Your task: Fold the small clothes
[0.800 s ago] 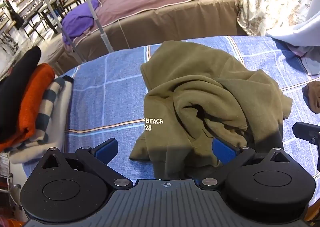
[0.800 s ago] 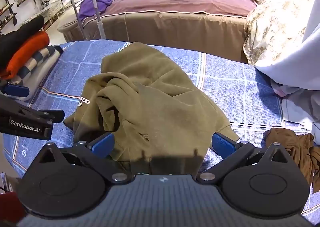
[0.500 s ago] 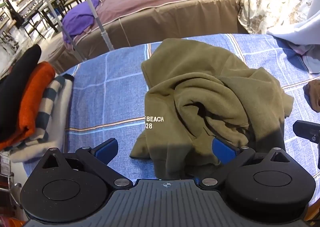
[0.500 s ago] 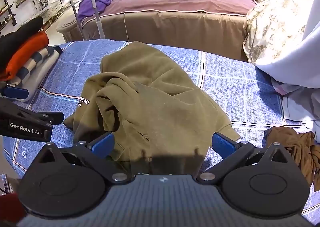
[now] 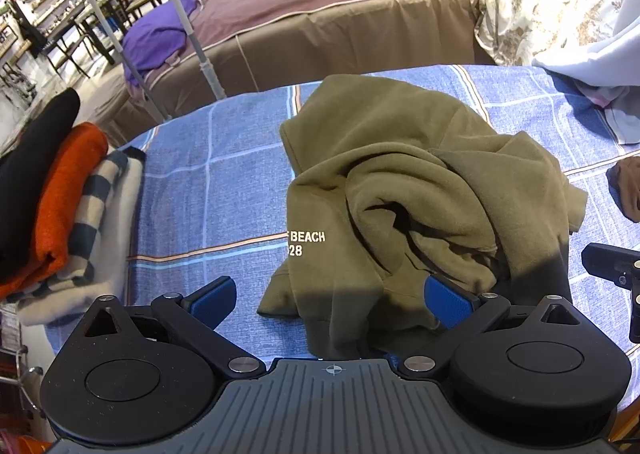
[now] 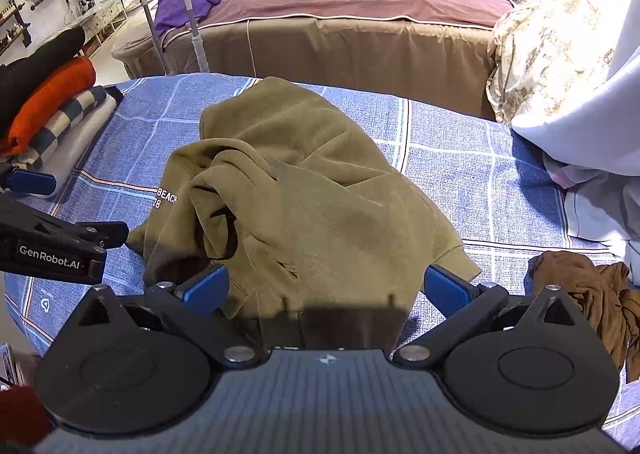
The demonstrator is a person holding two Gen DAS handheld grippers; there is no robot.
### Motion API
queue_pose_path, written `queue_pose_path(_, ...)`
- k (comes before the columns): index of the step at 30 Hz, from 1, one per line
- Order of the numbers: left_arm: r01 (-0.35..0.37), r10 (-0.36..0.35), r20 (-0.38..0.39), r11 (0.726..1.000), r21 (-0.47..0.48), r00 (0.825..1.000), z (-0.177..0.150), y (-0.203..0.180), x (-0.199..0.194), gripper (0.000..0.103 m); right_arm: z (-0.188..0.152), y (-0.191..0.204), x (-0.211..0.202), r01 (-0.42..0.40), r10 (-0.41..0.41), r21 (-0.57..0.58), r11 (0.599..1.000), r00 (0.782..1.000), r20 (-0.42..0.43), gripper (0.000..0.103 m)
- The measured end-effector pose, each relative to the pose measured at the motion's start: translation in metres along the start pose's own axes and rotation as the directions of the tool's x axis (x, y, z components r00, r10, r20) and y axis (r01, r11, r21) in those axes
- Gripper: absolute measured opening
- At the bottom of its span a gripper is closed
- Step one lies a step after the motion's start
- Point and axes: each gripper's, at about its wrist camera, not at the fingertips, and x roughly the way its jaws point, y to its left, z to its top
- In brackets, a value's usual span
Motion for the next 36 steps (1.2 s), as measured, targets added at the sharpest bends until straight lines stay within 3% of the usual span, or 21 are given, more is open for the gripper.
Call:
queue_pose_path(15, 0.036, -0.036, 0.022, 0.999, -0.019, 0.999, -0.0001, 0.0011, -0.0006, 0.103, -0.0018, 0.0009, -0.0008, 0.001, -0.001, 0.006, 1.000, 1.000, 0.004, 0.103)
queue_pose_path(28, 0.016, -0.016, 0.008, 1.000, -0.010, 1.000, -0.0024, 0.0007, 0.0015, 0.103, -0.0046, 0.0012, -0.0009, -0.013, 0.012, 0.028, 1.000, 1.000, 0.016, 0.103)
queue_pose_path(33, 0.034, -0.034, 0.009, 0.999, -0.026, 0.999, -0.0024, 0.0020, 0.0017, 0.103, -0.0067, -0.0024, -0.0036, -0.025, 0.022, 0.058, 0.998, 0.999, 0.049, 0.103)
queue_pose_path(36, 0.031, -0.030, 0.030, 0.999, -0.029, 0.999, -0.0023, 0.0021, 0.0008, 0.103, -0.0094, -0.0066, -0.0091, -0.052, 0.042, 0.090, 0.995, 0.993, 0.113, 0.103)
